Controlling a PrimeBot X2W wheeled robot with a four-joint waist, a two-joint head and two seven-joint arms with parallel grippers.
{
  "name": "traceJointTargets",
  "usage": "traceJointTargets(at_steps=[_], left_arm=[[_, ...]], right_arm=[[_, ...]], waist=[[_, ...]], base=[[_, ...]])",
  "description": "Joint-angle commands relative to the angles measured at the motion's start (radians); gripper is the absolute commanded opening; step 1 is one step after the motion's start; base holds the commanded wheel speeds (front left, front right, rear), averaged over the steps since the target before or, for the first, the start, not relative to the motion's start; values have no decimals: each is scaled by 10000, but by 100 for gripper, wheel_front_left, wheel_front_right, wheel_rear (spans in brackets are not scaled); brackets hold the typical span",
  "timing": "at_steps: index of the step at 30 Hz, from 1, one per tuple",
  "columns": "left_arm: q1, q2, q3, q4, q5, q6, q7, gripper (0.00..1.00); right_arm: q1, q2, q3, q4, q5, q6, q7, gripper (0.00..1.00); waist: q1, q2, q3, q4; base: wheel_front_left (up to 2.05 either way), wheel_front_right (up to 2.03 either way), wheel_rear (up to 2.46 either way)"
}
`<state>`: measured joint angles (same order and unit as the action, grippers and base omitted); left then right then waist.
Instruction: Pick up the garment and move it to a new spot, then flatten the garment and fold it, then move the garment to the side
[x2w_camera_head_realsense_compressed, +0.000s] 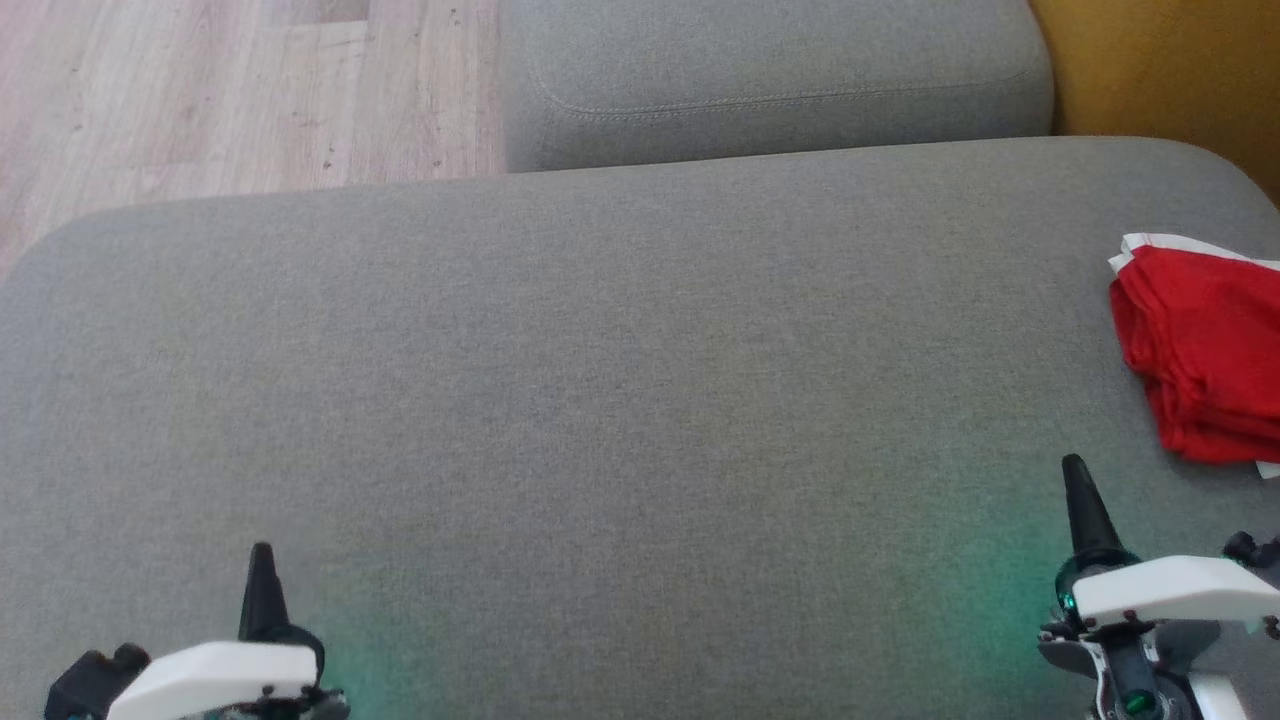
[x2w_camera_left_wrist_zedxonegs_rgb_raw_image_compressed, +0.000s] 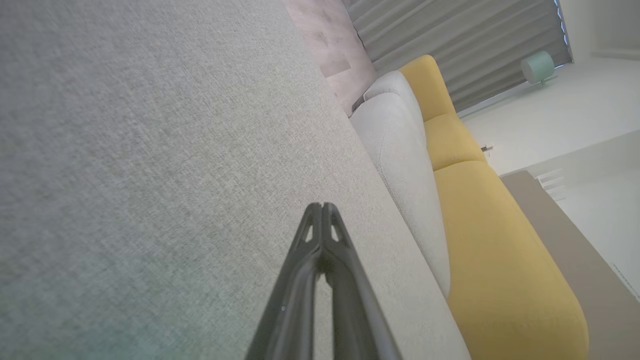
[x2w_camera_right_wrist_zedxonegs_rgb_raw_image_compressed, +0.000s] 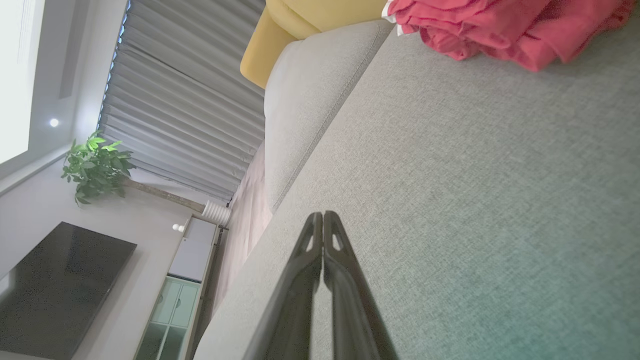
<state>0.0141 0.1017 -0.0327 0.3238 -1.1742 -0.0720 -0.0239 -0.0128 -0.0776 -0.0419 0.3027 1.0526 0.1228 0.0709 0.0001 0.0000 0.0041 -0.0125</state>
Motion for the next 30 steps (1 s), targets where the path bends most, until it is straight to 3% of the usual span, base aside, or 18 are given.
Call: traceJointTargets(at_steps=[1, 30], left_arm=[[-608, 6, 315, -338, -253, -115, 76, 0], [-1003, -328, 1056, -623, -2872, -417, 910, 0]], right_arm=[[-548, -29, 30, -393, 341, 51, 52, 0], [-807, 165, -452, -512, 3685, 69, 292, 0]], waist=[[0, 0, 0, 4], [-1, 0, -7, 82]], base=[[0, 0, 0], [0, 0, 0]])
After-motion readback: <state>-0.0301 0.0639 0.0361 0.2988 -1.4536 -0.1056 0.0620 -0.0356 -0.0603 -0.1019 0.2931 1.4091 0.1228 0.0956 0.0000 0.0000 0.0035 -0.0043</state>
